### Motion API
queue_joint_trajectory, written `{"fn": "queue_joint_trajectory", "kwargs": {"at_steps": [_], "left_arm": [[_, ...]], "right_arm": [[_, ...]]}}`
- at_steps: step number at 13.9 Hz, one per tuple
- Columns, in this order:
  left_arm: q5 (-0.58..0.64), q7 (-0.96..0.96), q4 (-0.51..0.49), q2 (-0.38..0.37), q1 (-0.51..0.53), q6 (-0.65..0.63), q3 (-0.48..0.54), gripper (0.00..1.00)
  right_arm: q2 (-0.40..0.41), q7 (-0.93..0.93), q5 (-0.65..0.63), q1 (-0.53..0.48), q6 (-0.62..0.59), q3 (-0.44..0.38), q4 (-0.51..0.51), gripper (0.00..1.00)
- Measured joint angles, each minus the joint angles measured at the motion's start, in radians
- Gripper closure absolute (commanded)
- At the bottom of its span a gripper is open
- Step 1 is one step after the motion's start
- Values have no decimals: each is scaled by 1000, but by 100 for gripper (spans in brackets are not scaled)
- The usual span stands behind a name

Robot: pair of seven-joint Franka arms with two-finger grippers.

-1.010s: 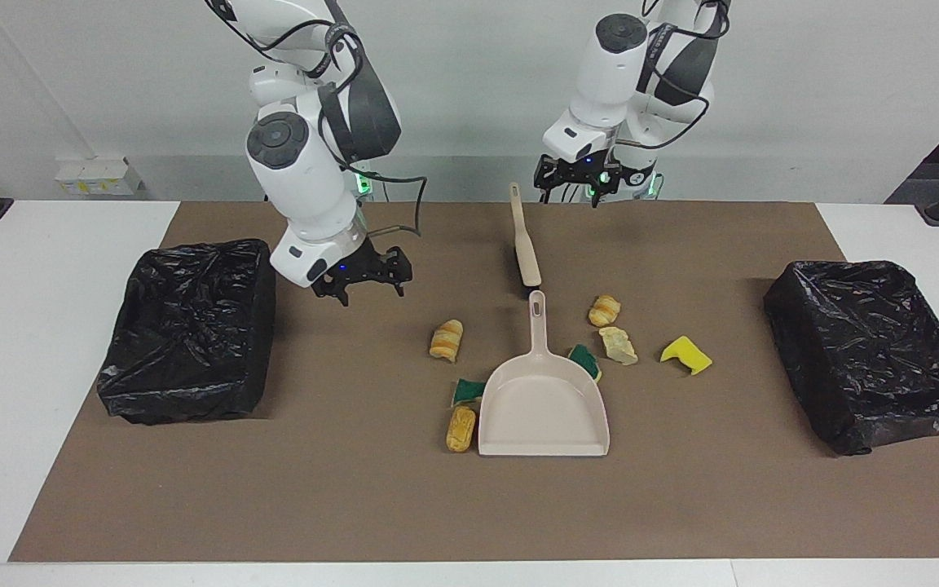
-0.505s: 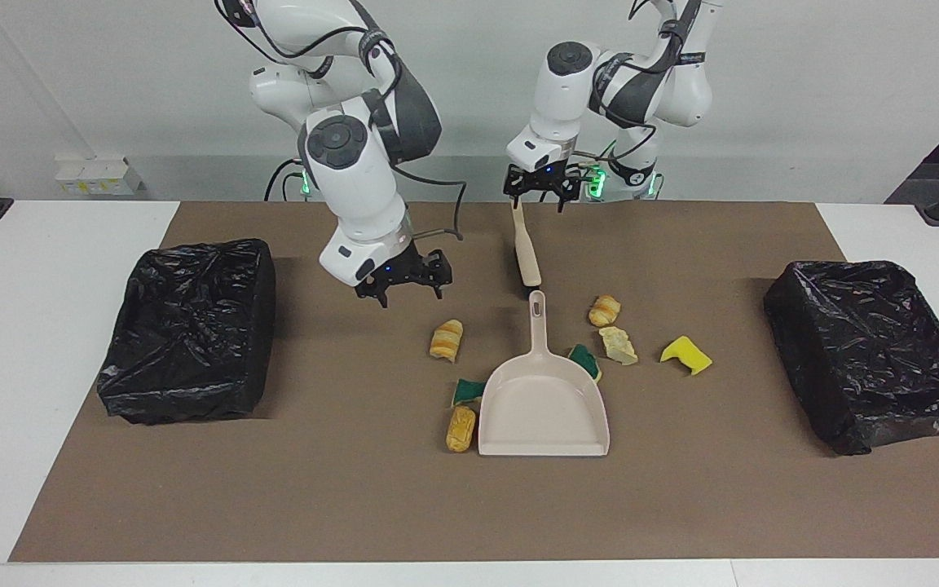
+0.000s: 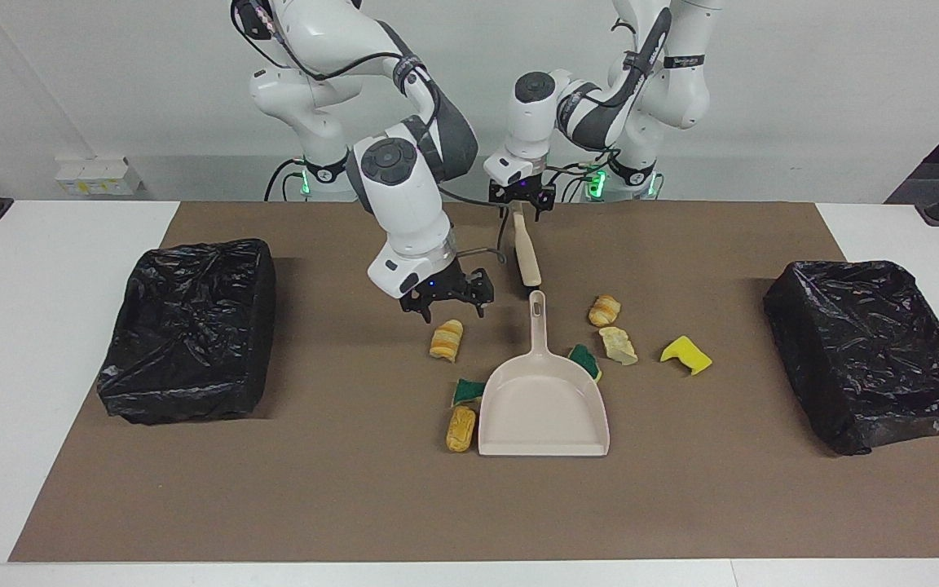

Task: Sweep and dump trash in bin
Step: 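Grasp the brush with the left gripper while the right gripper grasps the dustpan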

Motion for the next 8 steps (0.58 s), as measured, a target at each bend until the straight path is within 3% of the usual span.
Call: {"fn": "queue_joint_trajectory", "kwargs": {"at_steps": [2,8], "left_arm": [[0,0,1,3,1,0,6,100],[2,1,31,20,75,-39,24,100]], "right_arm": [[-1,0,0,11,-3,0,-1,0],[-15,-40,0,17,-27,-3,-31,0]]}}
